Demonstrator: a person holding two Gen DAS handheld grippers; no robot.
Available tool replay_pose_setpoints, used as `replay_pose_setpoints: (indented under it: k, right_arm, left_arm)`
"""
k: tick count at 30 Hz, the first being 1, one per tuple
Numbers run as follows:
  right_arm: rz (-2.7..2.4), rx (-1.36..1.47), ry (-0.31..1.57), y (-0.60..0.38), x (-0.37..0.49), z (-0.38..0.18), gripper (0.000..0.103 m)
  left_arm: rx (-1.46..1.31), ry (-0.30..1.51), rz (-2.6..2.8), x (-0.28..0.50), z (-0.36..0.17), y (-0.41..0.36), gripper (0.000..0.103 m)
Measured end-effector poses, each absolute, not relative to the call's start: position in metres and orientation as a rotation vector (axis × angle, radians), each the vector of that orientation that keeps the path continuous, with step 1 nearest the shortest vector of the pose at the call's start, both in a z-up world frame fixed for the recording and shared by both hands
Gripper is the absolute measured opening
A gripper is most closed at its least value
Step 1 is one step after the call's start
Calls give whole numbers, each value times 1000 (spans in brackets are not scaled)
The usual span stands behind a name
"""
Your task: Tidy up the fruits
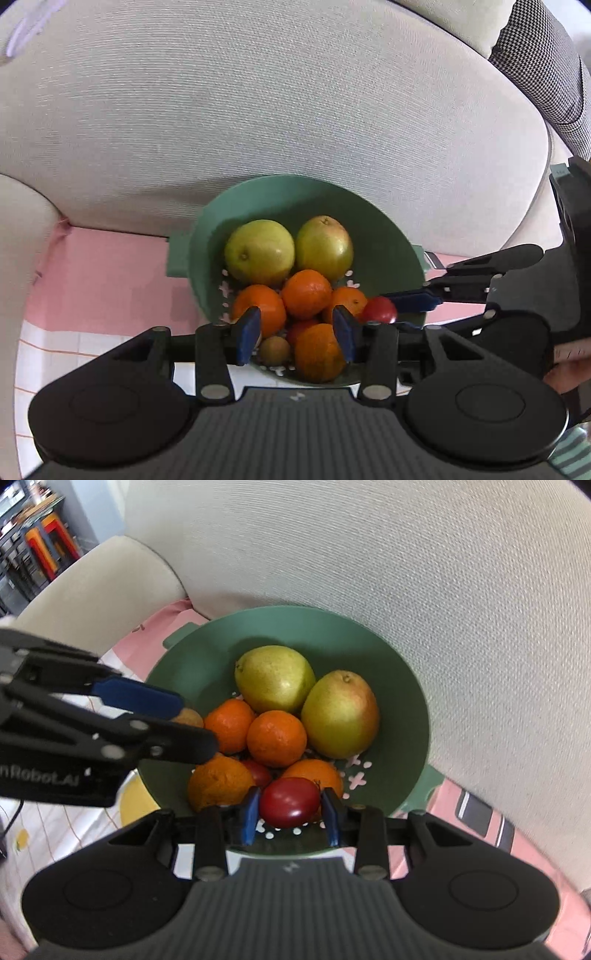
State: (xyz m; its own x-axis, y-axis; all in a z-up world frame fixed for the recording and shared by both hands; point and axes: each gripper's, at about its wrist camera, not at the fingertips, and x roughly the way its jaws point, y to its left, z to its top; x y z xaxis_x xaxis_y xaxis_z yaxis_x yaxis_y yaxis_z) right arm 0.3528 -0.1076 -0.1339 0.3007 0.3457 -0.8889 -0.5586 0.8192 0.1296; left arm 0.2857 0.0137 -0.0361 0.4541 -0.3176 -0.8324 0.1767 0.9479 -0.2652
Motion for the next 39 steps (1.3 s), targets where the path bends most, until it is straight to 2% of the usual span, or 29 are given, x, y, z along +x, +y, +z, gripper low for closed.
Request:
replay_pose_setpoints:
  k: [15, 25, 28, 35, 38, 39]
  right_arm:
    - [551, -193, 1139, -106, 349, -123, 34]
    - [499, -154, 989, -122, 318, -75, 35]
    - [473, -145, 913, -127, 299, -54, 47]
    - [425, -102, 742, -140, 240, -9, 63]
    - [399, -89, 672, -142, 208, 4, 65]
    - [386, -88, 650, -141, 197, 7, 68]
  left_arm:
    - [-148, 1059, -302, 276, -24, 22, 53]
    - [-101, 969, -304, 249, 16, 21, 53]
    - [-70, 902, -279, 234, 33, 21, 53]
    - [12, 703, -174, 187, 69, 23, 57]
    - [22, 635, -151, 162, 84, 22, 66]
    - [34, 612, -144, 154, 87, 21, 73]
